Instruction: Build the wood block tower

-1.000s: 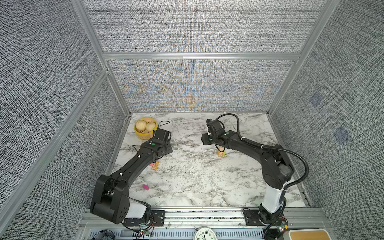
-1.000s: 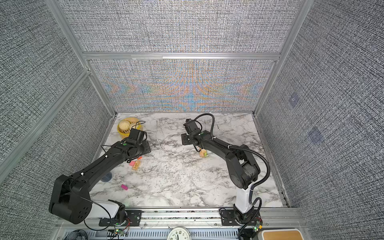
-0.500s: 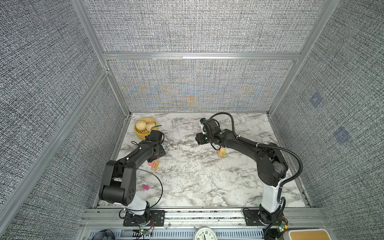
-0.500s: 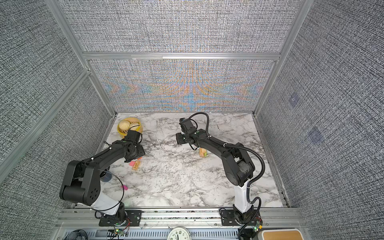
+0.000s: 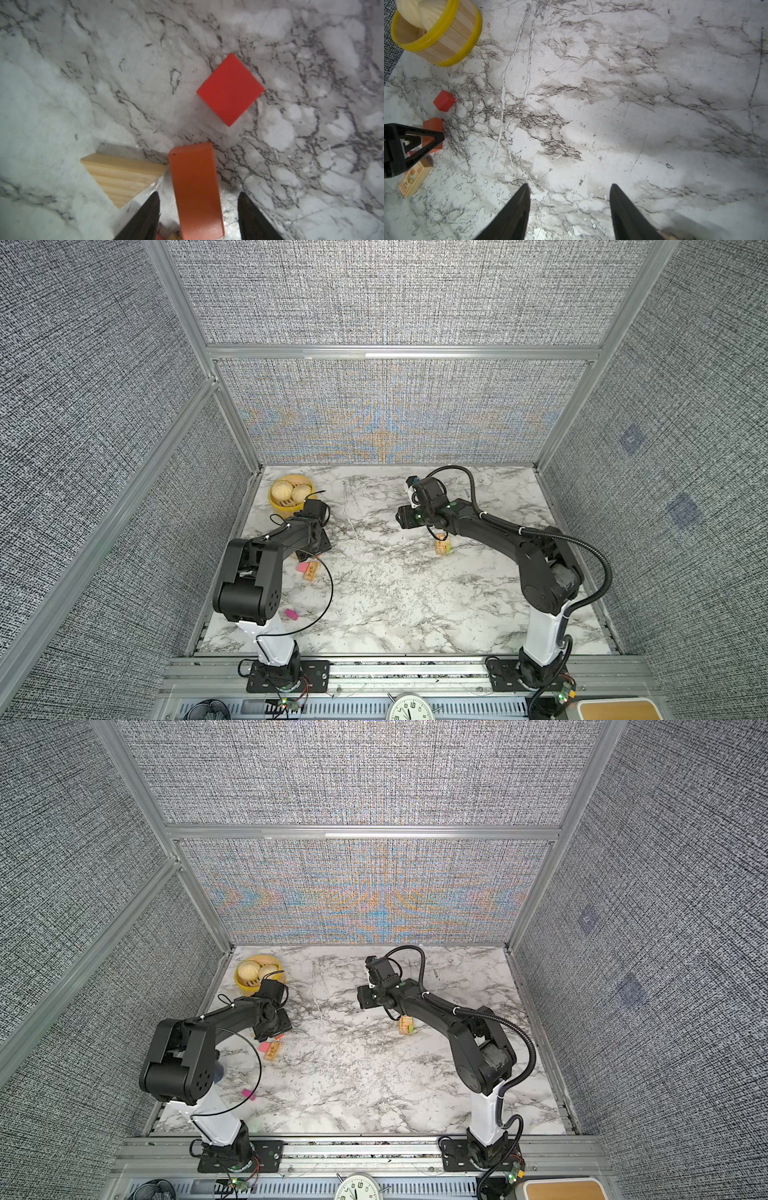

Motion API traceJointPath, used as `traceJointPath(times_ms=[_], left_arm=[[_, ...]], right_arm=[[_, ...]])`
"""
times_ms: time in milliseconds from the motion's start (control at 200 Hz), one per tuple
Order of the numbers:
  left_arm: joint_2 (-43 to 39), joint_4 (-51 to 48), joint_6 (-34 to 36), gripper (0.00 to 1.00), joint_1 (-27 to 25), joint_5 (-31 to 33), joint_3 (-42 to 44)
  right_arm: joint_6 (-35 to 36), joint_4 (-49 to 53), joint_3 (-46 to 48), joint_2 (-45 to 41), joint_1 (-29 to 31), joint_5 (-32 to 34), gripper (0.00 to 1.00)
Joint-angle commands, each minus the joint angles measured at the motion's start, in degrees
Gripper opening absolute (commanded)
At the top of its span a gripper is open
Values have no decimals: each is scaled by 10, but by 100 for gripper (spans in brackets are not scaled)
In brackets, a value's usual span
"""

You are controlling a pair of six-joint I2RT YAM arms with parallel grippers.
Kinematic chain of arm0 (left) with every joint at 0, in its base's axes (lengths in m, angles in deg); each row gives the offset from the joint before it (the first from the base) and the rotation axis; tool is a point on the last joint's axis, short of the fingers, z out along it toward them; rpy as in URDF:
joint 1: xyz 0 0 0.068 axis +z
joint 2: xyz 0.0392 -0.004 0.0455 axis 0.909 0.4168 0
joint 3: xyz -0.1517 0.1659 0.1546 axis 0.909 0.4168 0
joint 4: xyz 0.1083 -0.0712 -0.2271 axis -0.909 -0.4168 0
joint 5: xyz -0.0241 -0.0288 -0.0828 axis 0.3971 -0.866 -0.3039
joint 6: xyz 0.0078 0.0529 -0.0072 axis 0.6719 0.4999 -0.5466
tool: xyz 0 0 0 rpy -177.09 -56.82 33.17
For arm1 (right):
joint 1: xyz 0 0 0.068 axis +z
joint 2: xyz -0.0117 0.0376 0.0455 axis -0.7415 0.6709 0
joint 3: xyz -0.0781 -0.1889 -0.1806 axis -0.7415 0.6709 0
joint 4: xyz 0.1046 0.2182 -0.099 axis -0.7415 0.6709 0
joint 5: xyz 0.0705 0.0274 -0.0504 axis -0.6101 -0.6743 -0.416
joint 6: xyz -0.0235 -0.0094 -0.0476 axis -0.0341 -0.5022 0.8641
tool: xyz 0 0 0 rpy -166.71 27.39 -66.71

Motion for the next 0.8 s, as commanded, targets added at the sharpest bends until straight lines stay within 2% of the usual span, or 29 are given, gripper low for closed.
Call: traceJointPath(times_ms=[0, 215, 290, 460, 630, 795], left_arm=[[5, 9, 6, 56, 2, 11, -5], [6, 13, 15, 36, 3, 7, -5], [-3, 10, 17, 32, 3, 1, -1], [-29, -20, 29, 28, 2, -11, -14], [-54, -43, 40, 27, 0, -51, -35], [-55, -68, 40, 27, -32, -41, -69]], right_arm=[[-3, -12, 3, -6, -1, -3, 62], [-2, -11, 7, -11, -2, -1, 62], [-2, -12, 8, -13, -1, 0, 62], [-3, -9, 9, -23, -2, -1, 62], [-3, 1, 17, -47, -4, 4, 62], [-12, 4, 56, -89, -19, 7, 62]])
